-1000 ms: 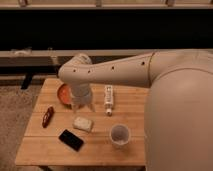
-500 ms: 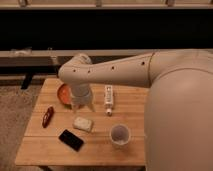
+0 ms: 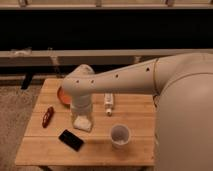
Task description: Push the eraser across the table
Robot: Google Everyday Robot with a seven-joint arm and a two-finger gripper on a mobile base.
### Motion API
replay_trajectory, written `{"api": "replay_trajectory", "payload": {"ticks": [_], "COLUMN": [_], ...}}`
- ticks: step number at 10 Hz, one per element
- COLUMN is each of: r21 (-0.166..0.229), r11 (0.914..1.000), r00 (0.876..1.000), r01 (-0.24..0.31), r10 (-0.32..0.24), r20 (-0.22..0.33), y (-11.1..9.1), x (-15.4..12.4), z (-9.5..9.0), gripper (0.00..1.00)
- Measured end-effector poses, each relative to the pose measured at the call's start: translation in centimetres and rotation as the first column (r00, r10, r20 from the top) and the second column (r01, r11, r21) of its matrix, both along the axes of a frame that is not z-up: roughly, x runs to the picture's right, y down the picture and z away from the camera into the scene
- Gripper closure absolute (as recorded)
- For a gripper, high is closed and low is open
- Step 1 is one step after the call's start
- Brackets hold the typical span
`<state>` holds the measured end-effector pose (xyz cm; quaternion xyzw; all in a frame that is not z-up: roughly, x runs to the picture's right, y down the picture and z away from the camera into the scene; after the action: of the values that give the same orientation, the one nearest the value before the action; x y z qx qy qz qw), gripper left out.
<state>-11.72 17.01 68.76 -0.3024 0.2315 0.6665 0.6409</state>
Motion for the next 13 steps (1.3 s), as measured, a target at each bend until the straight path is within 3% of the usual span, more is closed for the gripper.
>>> {"api": "replay_trajectory", "payload": {"ticks": [2,4,9,13], "r21": [-0.026,-0.064,-0.105,-0.128], "r11": [0.9984,0.9937,0.9866,0.9824], "r00": [0.999,0.995,0.991,0.988], "r01": [-0.051,-0.093,-0.124,-0.136], "r10": [0.052,0.094,0.129,0.145], "r20": [0.008,0.018,0.035,0.057], "y": [2.9,5.8,9.1,10.8], "x": [-1.0,-1.9,-1.4,-2.1], "z": [-0.2,0.9,4.6,6.0], "gripper": [0.35,0.35,0.35,0.35]}}
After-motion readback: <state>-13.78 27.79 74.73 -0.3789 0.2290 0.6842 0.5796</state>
